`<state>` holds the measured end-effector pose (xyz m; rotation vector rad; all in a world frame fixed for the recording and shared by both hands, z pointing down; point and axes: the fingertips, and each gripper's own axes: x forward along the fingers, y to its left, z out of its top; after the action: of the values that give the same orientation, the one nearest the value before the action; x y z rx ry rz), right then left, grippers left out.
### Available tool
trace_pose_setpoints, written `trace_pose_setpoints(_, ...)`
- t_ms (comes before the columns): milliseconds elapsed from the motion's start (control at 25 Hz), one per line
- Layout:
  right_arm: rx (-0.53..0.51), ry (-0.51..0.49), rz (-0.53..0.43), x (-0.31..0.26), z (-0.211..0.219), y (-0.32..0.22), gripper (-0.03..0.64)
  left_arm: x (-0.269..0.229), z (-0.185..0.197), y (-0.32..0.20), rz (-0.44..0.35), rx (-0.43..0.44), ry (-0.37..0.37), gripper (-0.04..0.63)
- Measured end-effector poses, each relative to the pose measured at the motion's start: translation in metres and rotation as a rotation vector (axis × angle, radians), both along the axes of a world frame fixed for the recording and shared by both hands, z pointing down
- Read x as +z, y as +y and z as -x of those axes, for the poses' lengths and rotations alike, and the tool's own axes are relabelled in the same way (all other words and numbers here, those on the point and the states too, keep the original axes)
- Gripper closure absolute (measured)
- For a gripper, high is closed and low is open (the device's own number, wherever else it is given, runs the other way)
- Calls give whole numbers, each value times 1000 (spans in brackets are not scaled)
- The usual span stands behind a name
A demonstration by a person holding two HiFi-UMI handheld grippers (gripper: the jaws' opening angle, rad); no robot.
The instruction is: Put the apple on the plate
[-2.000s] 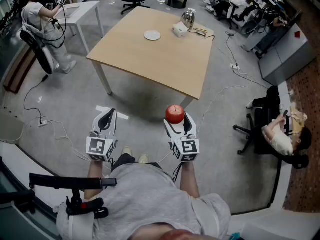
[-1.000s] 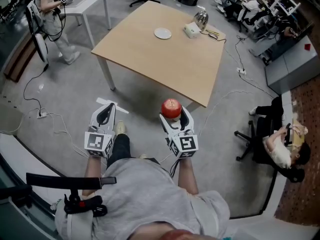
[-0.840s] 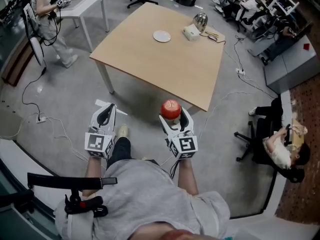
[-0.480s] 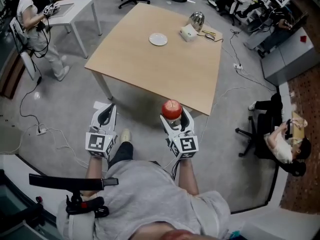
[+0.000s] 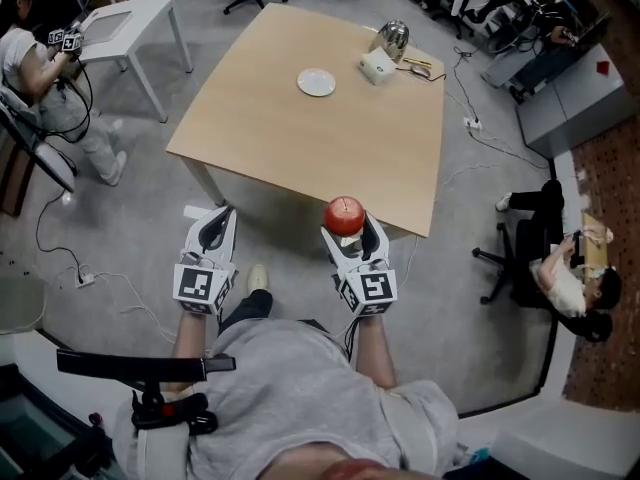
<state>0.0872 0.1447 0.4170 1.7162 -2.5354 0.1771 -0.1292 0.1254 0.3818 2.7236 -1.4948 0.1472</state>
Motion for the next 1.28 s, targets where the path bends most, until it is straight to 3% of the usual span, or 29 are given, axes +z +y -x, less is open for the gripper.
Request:
trace_pose_setpoints(720, 130, -19, -13, 1, 51, -79, 238, 6, 55, -101, 9, 105, 1, 577)
trace_pose_setpoints(1280, 180, -1, -2, 20, 47, -124, 238, 26, 40, -157, 43, 175, 20, 577)
